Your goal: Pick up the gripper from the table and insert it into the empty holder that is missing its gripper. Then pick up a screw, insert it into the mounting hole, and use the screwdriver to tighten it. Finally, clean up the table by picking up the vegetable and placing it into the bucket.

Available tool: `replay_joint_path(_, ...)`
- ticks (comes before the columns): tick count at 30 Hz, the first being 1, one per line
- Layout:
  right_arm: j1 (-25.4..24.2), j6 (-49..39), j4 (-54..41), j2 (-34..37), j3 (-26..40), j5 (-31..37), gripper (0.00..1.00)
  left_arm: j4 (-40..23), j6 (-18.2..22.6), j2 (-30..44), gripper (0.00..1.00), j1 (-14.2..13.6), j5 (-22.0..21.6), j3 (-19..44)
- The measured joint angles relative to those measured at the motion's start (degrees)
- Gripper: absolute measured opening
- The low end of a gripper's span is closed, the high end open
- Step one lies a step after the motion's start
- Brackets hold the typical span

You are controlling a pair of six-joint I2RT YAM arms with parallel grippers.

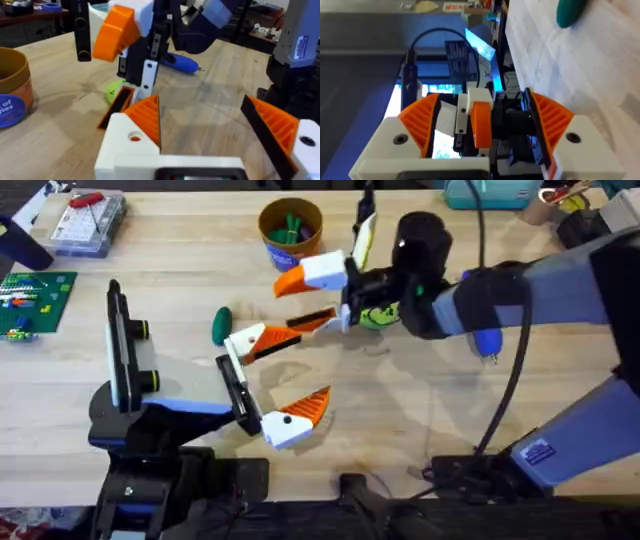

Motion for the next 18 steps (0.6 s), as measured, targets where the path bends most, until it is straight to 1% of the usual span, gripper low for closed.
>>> replay_joint_path(3,-2.3,-1.1,-0.1,0.0,0.7,0.2,0.996,0.0,0.0,0.0,0.985,0.0,0.0,0.0)
replay_joint_path(6,-3.6,-3.9,-0.4,0.1,3.5,1.4,0.996,0.0,0.0,0.0,0.985,0.0,0.0,0.0)
replay_joint_path(8,-3.8,-6.4,-2.3,0.1,6.2,2.8,0.996,0.0,0.0,0.0,0.985,0.0,0.0,0.0)
replay_joint_path(10,-3.8,-9.6,-6.3,0.1,9.3,4.3,0.996,0.0,0.0,0.0,0.985,0.0,0.0,0.0)
replay_joint_path(13,-3.9,-16.3,-18.2,0.2,14.6,7.3,0.996,0.0,0.0,0.0,0.985,0.0,0.0,0.0)
replay_joint_path(15,-4.0,-21.6,-28.4,0.2,18.2,9.6,0.996,0.0,0.0,0.0,0.985,0.0,0.1,0.0)
replay_joint_path(18,-4.0,-31.5,-46.6,-0.1,24.1,13.8,0.996,0.0,0.0,0.0,0.985,0.0,0.2,0.0)
